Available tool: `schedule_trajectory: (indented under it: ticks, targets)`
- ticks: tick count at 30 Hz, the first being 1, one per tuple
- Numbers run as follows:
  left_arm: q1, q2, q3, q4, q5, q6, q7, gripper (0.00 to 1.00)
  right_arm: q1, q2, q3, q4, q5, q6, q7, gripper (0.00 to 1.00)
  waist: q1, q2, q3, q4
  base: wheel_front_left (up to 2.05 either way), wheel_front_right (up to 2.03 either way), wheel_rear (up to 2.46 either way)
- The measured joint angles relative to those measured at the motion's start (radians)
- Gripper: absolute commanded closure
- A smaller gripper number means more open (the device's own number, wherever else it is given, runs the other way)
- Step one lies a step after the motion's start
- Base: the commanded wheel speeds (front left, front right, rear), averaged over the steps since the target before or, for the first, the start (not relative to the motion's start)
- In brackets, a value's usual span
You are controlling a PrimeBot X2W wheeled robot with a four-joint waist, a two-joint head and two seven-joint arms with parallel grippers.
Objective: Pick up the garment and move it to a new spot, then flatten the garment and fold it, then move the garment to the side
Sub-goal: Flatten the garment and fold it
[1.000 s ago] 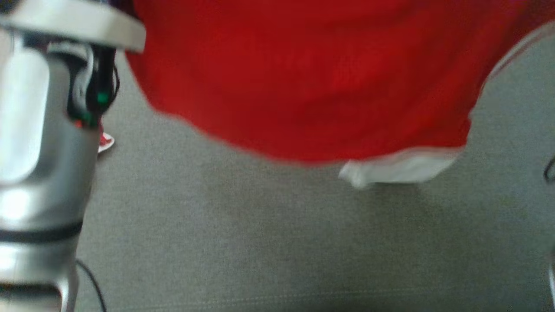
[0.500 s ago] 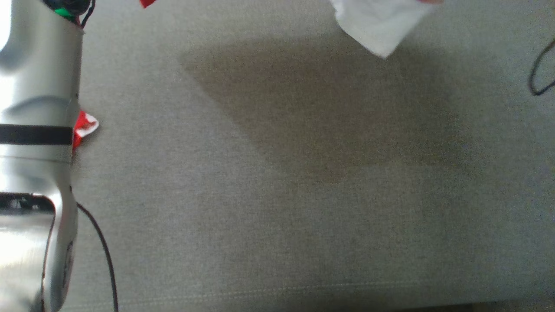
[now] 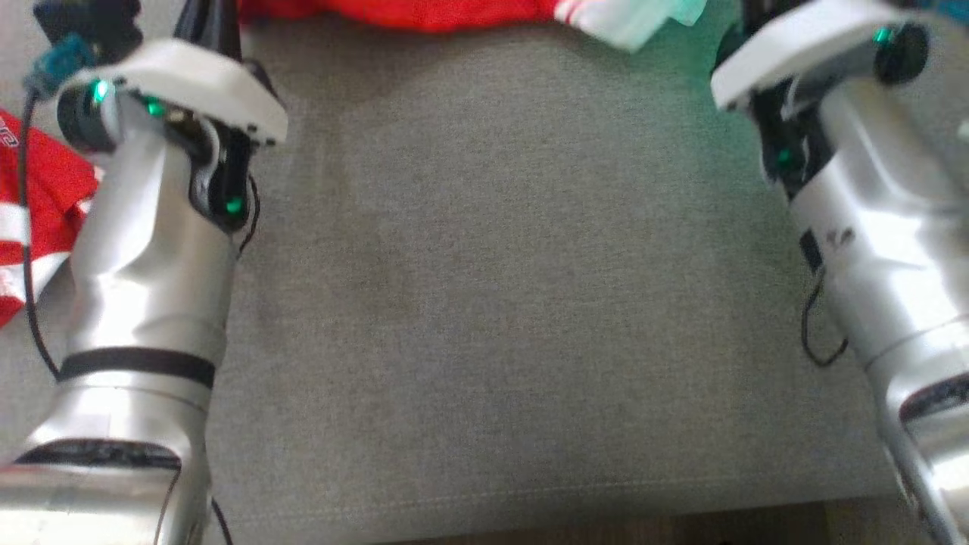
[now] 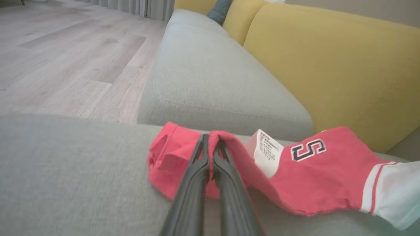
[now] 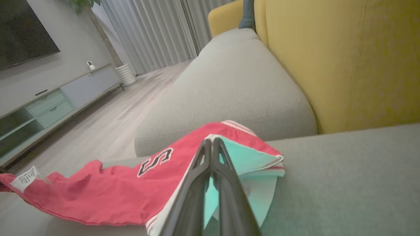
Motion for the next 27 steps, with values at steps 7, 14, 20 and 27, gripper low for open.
schedule_trajectory:
  ticks: [7,14,20,27]
  targets:
    - [0.116,-0.012,0.030,-0.036,0.034,-0.012,0.000,1.00,0.201,0.001,-0.021,-0.088,0.066,0.000,-0.018,1.00,-0.0001,0.0000,-0.011,0.010,0.00,0.00,0.00]
    - [0.386,-0.017,0.046,-0.176,0.079,-0.018,0.000,1.00,0.577,-0.002,-0.123,-0.312,0.066,0.000,-0.018,1.00,0.0000,0.0000,-0.072,0.019,0.00,0.00,0.00]
    - [0.601,-0.009,0.040,-0.327,0.099,-0.018,0.000,1.00,0.907,-0.002,-0.240,-0.538,0.018,0.000,0.079,1.00,-0.0001,0.0000,-0.152,0.031,0.00,0.00,0.00]
    - [0.830,0.040,0.040,-0.460,0.099,-0.018,0.012,1.00,1.217,0.070,-0.401,-0.903,-0.099,0.000,0.393,1.00,-0.0001,0.0000,-0.252,0.021,0.00,0.00,0.00]
